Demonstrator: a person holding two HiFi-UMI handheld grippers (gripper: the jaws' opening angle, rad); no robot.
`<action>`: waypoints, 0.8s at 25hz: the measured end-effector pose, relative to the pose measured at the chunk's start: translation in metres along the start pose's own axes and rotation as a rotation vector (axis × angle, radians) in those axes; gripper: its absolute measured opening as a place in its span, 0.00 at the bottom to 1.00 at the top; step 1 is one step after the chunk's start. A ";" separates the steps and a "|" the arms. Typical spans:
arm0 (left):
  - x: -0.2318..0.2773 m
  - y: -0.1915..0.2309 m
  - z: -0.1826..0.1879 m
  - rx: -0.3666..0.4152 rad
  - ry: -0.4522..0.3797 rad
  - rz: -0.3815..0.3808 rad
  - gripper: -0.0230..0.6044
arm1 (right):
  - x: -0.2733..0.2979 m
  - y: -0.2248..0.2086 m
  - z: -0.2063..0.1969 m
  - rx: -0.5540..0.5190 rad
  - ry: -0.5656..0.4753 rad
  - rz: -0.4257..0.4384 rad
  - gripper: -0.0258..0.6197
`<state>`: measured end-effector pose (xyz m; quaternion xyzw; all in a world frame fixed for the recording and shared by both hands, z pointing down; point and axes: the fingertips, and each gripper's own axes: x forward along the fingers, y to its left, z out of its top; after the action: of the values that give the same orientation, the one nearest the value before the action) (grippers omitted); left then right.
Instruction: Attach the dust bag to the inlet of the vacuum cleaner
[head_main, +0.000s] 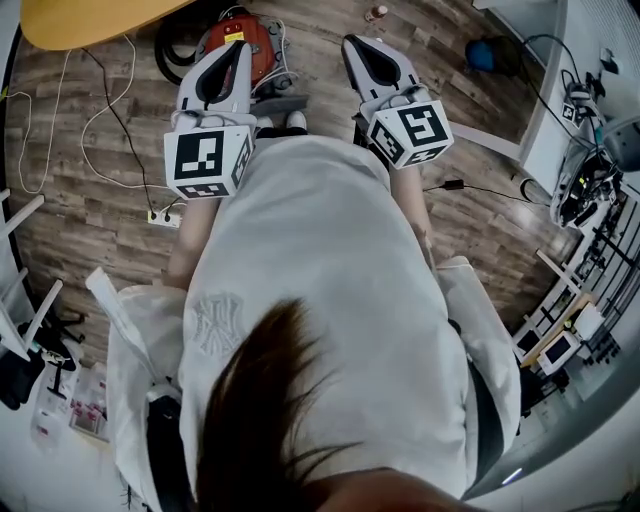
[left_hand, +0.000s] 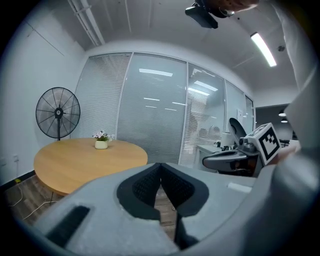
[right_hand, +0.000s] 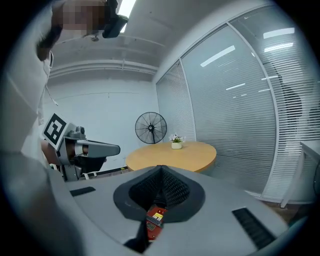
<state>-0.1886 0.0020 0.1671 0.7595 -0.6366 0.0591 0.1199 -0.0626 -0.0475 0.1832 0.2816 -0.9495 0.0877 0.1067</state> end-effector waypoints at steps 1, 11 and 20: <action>0.000 -0.001 0.001 0.003 -0.003 -0.003 0.07 | 0.000 0.001 0.000 -0.003 0.001 0.001 0.04; 0.000 -0.001 0.001 0.010 -0.003 -0.002 0.06 | 0.001 0.004 -0.006 -0.013 0.026 0.006 0.04; -0.009 0.000 -0.006 -0.011 0.014 0.009 0.07 | -0.001 0.012 -0.010 -0.021 0.038 0.016 0.04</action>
<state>-0.1900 0.0121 0.1705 0.7556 -0.6394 0.0617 0.1282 -0.0665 -0.0346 0.1913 0.2710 -0.9505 0.0841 0.1268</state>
